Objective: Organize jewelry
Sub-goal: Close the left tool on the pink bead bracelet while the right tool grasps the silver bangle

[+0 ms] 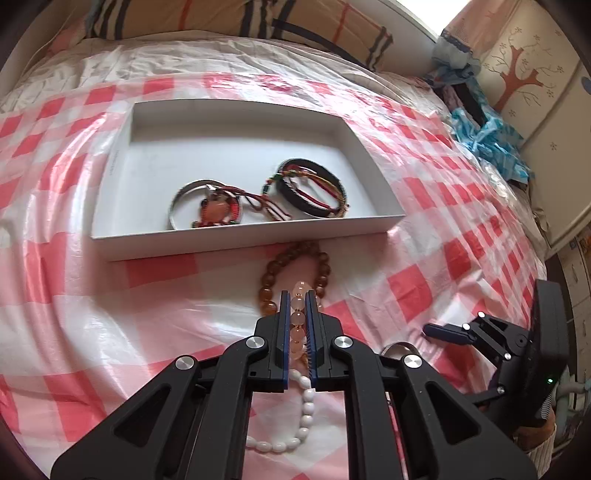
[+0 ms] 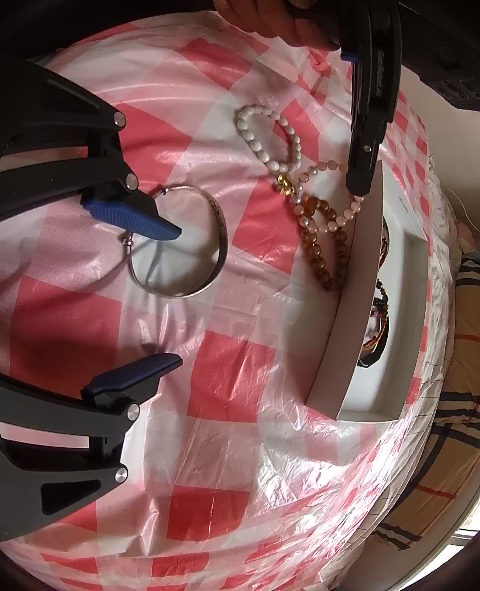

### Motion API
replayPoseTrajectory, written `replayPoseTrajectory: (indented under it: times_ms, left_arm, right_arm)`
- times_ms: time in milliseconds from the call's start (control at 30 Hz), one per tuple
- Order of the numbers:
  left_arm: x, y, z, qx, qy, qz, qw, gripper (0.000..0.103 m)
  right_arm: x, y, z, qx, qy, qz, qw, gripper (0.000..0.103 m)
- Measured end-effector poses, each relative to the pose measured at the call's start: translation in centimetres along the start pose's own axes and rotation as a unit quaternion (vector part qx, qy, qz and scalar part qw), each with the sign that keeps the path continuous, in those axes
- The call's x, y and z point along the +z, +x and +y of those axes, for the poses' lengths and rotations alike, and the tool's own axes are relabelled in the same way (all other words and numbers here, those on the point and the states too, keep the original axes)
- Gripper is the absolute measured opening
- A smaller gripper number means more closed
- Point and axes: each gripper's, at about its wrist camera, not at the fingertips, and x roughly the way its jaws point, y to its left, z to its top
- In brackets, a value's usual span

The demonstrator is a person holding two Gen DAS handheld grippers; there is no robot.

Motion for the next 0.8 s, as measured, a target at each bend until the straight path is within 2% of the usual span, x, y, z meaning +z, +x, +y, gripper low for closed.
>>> replayPoseTrajectory:
  times_ms: [33, 167, 300, 633, 700, 800]
  left_arm:
    - [0.0, 0.1, 0.1, 0.007, -0.001, 0.000, 1.0000, 0.007]
    - [-0.2, 0.8, 0.0, 0.037, 0.011, 0.009, 0.9992, 0.007]
    - [-0.5, 1.5, 0.1, 0.056, 0.014, 0.022, 0.9981, 0.007]
    - [-0.5, 1.5, 0.6, 0.058, 0.006, 0.025, 0.9980, 0.007]
    - [-0.6, 1.5, 0.5, 0.058, 0.007, 0.026, 0.9980, 0.007]
    - [-0.6, 1.5, 0.3, 0.058, 0.009, 0.027, 0.9979, 0.007]
  right_arm:
    - [0.0, -0.2, 0.1, 0.010, 0.001, -0.004, 1.000, 0.062]
    - [0.3, -0.4, 0.5, 0.042, 0.009, -0.013, 0.999, 0.075]
    - [0.8, 0.0, 1.7, 0.064, 0.002, -0.010, 0.998, 0.080]
    - [1.4, -1.1, 2.0, 0.148, 0.033, -0.038, 0.988, 0.085]
    - [1.6, -1.0, 2.8, 0.146, 0.019, -0.037, 0.988, 0.085]
    - [1.5, 0.2, 4.5, 0.128, -0.016, -0.014, 0.992, 0.085]
